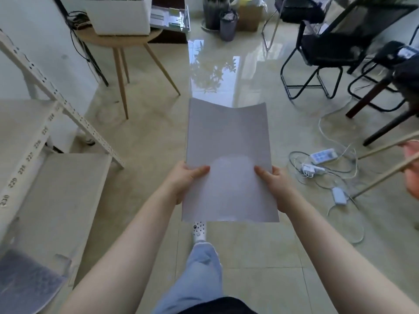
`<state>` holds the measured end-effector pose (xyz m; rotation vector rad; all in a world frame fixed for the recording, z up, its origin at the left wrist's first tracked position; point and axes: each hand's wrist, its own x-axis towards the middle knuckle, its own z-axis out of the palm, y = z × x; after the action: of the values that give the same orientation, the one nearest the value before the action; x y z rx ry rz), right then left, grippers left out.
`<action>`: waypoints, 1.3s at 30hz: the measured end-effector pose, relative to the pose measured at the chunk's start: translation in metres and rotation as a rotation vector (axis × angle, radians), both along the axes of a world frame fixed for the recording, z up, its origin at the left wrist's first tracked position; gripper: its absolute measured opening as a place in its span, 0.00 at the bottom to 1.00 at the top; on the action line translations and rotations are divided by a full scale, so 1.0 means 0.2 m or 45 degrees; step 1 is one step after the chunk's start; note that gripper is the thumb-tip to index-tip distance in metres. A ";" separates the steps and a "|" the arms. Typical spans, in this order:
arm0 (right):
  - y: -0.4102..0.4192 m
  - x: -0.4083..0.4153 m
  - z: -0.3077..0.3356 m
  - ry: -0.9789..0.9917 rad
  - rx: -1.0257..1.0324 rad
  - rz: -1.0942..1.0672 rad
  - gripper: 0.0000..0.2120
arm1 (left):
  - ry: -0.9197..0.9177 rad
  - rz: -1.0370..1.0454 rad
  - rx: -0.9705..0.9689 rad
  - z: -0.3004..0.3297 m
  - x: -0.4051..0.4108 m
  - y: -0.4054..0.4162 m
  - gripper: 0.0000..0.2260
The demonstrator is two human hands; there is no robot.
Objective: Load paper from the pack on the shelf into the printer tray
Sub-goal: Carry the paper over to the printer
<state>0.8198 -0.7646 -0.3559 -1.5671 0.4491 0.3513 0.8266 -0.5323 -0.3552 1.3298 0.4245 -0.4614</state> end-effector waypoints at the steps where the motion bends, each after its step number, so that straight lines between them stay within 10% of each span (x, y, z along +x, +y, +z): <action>1: -0.02 0.11 -0.02 -0.002 -0.003 -0.020 0.05 | 0.002 -0.021 -0.005 -0.02 0.13 -0.02 0.04; 39: -0.86 4.56 -0.19 0.110 0.028 -0.046 0.08 | 0.090 -0.075 0.059 -0.13 4.54 -0.87 0.15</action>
<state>1.7319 -0.9374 -0.3945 -1.5247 0.5381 0.3958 1.7351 -0.7059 -0.3815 1.3769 0.4576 -0.5517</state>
